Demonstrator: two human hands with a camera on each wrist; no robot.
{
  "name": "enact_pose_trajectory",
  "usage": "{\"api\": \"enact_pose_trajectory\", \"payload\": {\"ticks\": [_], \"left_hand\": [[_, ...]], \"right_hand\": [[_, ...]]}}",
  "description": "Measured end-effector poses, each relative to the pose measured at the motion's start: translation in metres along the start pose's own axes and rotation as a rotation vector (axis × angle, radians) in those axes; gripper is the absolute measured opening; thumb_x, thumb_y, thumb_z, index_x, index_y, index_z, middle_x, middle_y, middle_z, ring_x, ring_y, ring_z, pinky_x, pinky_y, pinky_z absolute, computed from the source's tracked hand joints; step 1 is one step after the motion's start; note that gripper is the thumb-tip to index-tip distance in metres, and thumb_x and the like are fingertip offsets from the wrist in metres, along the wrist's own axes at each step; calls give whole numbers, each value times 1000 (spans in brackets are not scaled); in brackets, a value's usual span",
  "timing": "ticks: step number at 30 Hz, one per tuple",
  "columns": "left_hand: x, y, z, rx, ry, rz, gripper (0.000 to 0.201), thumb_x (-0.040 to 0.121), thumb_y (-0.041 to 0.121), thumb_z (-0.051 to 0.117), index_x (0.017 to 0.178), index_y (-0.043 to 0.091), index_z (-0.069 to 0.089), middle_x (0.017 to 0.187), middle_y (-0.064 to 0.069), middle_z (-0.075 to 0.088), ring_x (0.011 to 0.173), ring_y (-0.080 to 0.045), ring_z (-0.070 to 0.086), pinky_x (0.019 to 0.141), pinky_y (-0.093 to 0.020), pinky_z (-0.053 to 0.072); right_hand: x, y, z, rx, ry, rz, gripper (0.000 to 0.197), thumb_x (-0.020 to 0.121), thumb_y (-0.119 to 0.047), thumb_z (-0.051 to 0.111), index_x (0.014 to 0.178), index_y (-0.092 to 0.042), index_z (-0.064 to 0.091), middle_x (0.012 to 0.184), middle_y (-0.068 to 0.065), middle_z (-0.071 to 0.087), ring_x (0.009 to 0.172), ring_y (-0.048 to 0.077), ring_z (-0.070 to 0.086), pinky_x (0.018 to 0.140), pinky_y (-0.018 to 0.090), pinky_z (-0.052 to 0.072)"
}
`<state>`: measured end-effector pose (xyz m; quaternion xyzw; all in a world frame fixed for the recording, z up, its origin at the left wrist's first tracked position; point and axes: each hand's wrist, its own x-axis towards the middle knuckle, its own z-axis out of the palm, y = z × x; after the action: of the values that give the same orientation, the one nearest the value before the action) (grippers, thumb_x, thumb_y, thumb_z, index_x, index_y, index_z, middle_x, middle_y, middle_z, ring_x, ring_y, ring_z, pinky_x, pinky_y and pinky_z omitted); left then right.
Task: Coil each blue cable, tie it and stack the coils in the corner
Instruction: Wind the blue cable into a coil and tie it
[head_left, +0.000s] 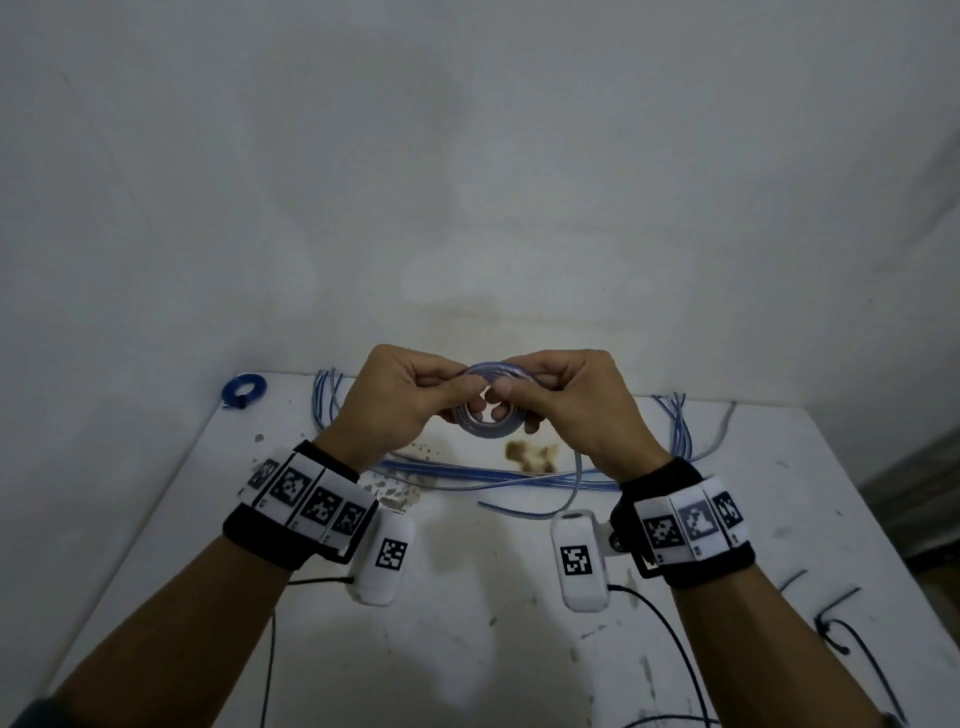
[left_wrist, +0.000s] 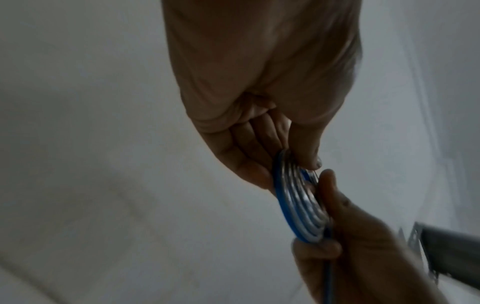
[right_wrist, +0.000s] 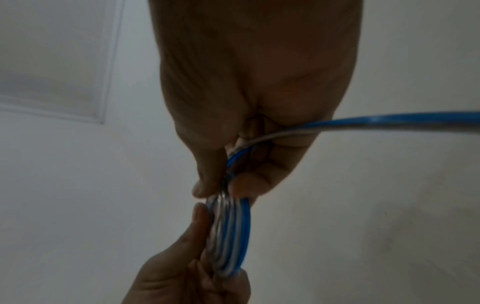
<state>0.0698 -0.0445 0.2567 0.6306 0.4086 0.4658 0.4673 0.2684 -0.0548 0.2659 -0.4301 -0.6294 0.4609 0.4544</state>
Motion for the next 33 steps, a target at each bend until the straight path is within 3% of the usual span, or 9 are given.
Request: {"api": "enact_pose_trajectory", "payload": {"ticks": [5, 8, 12, 16, 19, 23, 27, 30, 33], "left_hand": [[-8, -11, 10, -114, 62, -79, 17, 79, 23, 69, 87, 10, 77, 75, -12, 75, 67, -23, 70, 67, -35, 59], [-8, -8, -1, -37, -106, -159, 20, 81, 17, 70, 97, 6, 75, 85, -15, 76, 77, -27, 73, 71, -36, 60], [-4, 5, -11, 120, -194, -87, 17, 81, 9, 74, 97, 14, 77, 85, -9, 77, 80, -27, 74, 73, -36, 61], [-2, 10, -9, 153, -133, -35, 14, 80, 4, 76, 92, 11, 78, 77, -7, 76, 68, -18, 72, 66, -29, 59], [-5, 6, -5, 124, -102, -43, 16, 81, 2, 75, 95, 9, 77, 80, -6, 77, 71, -18, 73, 65, -26, 57], [-9, -2, 1, 150, -50, -33, 15, 82, 2, 74, 96, 7, 77, 73, -4, 76, 67, -16, 72, 63, -23, 55], [-9, -5, 2, 76, 22, -38, 17, 81, 0, 74, 97, 6, 76, 76, -11, 76, 66, -20, 72, 64, -26, 58], [-5, -3, 2, -15, 137, -32, 17, 82, -1, 72, 96, 9, 74, 75, -10, 75, 65, -19, 72, 63, -26, 58], [-4, -3, 5, -113, 190, -57, 17, 83, -1, 70, 99, 5, 73, 77, -12, 76, 67, -22, 73, 63, -26, 58]], "right_hand": [[-7, 12, 13, 85, 159, -49, 15, 89, -8, 70, 102, -2, 76, 75, 0, 75, 62, 9, 66, 61, 17, 49], [-7, 14, 9, 36, 100, -24, 14, 88, -10, 71, 101, -5, 77, 84, 5, 77, 71, 16, 71, 71, 26, 56], [-4, 3, 4, -52, -79, -35, 16, 89, -8, 71, 102, -2, 77, 83, 10, 76, 64, 21, 67, 67, 28, 57], [2, -3, 2, 5, -82, 14, 16, 89, -8, 71, 102, -1, 77, 85, 14, 76, 69, 23, 68, 69, 28, 56], [0, -5, 0, 45, -68, 86, 16, 90, -6, 68, 102, 3, 75, 83, 16, 75, 67, 11, 68, 56, 11, 47], [-1, -3, -3, 34, -42, 148, 18, 90, -5, 68, 104, 5, 74, 80, 12, 73, 56, -1, 61, 46, 7, 40], [-5, 2, 0, 73, 30, 111, 19, 91, -5, 67, 107, 3, 74, 85, 9, 76, 65, 3, 68, 58, 11, 47], [-16, 13, 10, 105, 113, 29, 22, 95, -11, 62, 114, -11, 73, 86, 7, 76, 43, 8, 48, 45, 18, 40], [-24, 26, 31, 140, 268, -21, 25, 94, -12, 63, 116, -23, 69, 86, 4, 76, 46, 14, 49, 44, 27, 47]]}}
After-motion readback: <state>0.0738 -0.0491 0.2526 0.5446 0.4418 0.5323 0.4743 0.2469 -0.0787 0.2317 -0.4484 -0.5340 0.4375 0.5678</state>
